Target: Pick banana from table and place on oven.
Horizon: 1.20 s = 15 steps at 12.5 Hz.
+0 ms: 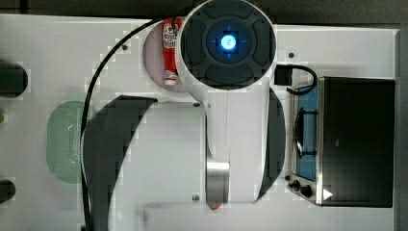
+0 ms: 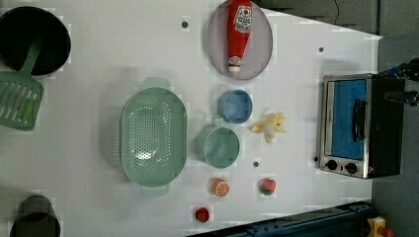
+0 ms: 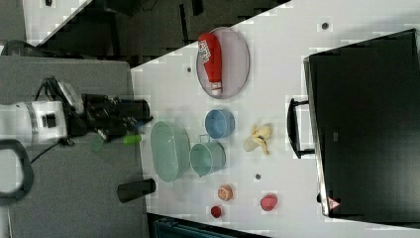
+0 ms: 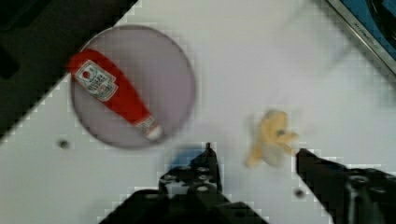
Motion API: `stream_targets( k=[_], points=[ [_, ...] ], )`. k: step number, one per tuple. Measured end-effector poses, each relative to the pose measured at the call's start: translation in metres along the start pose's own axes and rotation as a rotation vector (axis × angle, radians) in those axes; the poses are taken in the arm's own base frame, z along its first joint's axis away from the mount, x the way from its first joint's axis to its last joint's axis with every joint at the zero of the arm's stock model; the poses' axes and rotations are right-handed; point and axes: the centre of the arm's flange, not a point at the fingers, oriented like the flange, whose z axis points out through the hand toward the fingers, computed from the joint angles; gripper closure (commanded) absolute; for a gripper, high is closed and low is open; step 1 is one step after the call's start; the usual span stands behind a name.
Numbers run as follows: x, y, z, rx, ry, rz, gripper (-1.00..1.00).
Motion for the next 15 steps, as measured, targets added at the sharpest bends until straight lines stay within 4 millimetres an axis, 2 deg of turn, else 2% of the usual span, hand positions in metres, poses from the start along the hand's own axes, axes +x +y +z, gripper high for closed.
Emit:
stream_targets(
  k=[1,3,4,5,7,8,9,10,12,13,15],
  points=[
    [-0.026,0.035,0.010,-0.070,-0.063,0.007,-0.59],
    [-0.078,0.102,-0.002,-0.115,-0.134,0.032,-0.99],
    [-0.094,0.123,-0.015,-0.093,-0.115,0.036,-1.00],
    [-0.103,0.137,-0.037,-0.061,-0.068,0.038,-1.00],
    [-0.104,0.146,-0.078,0.033,0.009,0.056,-1.00],
    [-0.098,0.143,-0.088,0.039,0.032,0.059,-1.00],
    [-0.089,0.136,-0.085,0.036,0.034,0.059,-1.00],
    [-0.076,0.123,-0.072,0.037,0.036,0.059,-1.00],
    [-0.048,0.090,-0.020,0.017,0.019,0.054,-1.00],
    [-0.035,0.076,0.014,-0.023,-0.015,0.051,-1.00],
    [-0.018,0.058,0.096,-0.096,-0.100,0.058,-1.00]
  ],
)
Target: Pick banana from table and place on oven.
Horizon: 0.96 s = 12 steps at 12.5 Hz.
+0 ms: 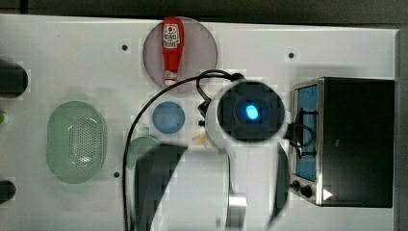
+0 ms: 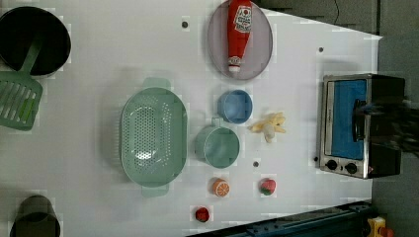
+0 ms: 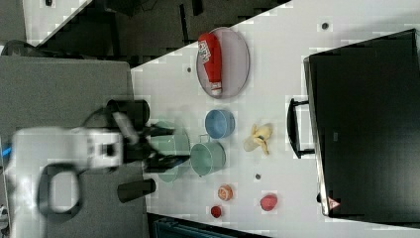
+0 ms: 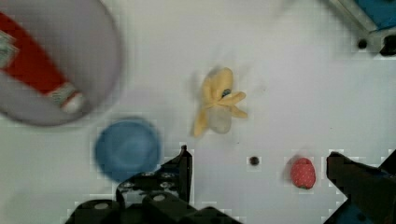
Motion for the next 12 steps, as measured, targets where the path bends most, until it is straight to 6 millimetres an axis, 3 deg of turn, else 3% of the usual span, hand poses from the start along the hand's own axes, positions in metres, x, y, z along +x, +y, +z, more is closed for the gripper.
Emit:
stream_targets(
  k=[2,4,7,10,12],
  points=[
    [0.021,-0.012,0.075,-0.024,-0.040,0.023,-1.00],
    [0.030,-0.006,0.132,-0.040,-0.047,0.047,-1.00],
    [0.017,0.005,0.183,-0.006,0.002,0.034,-1.00],
    [0.012,-0.007,0.220,0.002,0.027,-0.003,-1.00],
    [0.008,-0.011,0.258,-0.017,0.011,-0.018,-1.00]
  ],
)
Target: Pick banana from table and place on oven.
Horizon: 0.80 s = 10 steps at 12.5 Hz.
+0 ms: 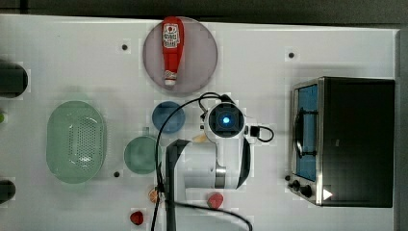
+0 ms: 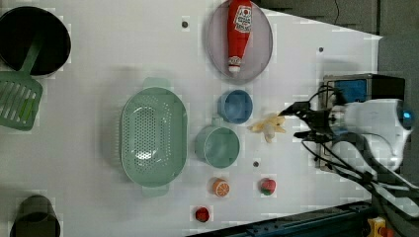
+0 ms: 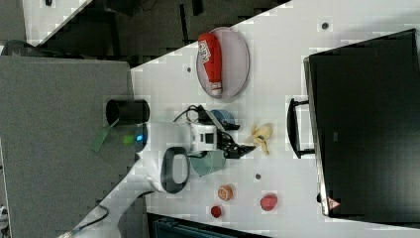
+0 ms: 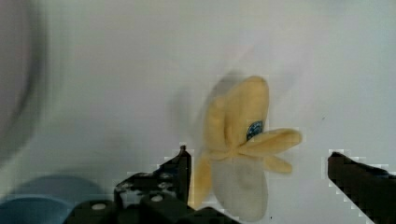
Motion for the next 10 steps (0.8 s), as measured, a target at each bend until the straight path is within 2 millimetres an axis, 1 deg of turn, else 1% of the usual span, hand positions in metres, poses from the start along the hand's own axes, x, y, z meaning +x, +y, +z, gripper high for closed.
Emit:
stream_targets(
  k=[2,3,4,6,7,8,10],
  points=[
    [-0.017,0.002,0.042,-0.038,-0.042,-0.018,-1.00],
    [-0.021,0.002,0.057,-0.044,-0.055,-0.018,-1.00],
    [-0.024,0.002,0.069,-0.047,-0.072,-0.005,-0.93],
    [-0.028,0.000,0.084,-0.043,-0.074,-0.008,-0.43],
    [-0.030,-0.005,0.083,-0.020,-0.057,-0.016,-0.18],
    [-0.030,-0.008,0.078,-0.012,-0.046,-0.022,0.06],
    [-0.030,-0.006,0.069,0.001,-0.027,-0.017,0.48]
  ],
)
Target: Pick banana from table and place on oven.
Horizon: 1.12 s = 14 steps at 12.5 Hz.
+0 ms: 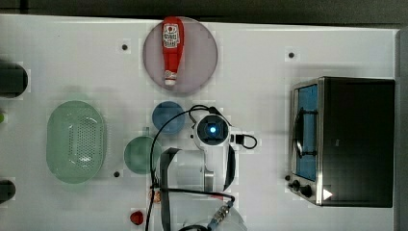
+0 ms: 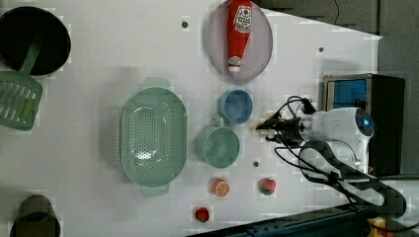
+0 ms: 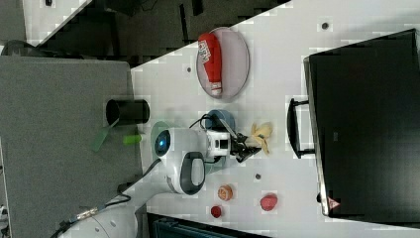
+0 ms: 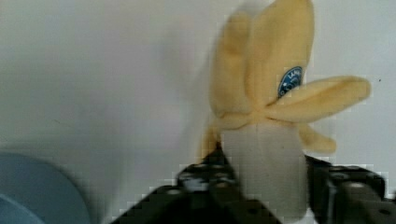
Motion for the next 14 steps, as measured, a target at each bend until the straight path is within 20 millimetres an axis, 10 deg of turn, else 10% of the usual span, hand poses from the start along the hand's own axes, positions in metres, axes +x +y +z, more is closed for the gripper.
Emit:
stream_targets(
  k=[7,14],
  points=[
    [0.011,0.002,-0.063,0.068,0.075,0.002,0.50],
    [0.016,0.001,-0.307,0.112,0.116,0.012,0.50]
  ],
)
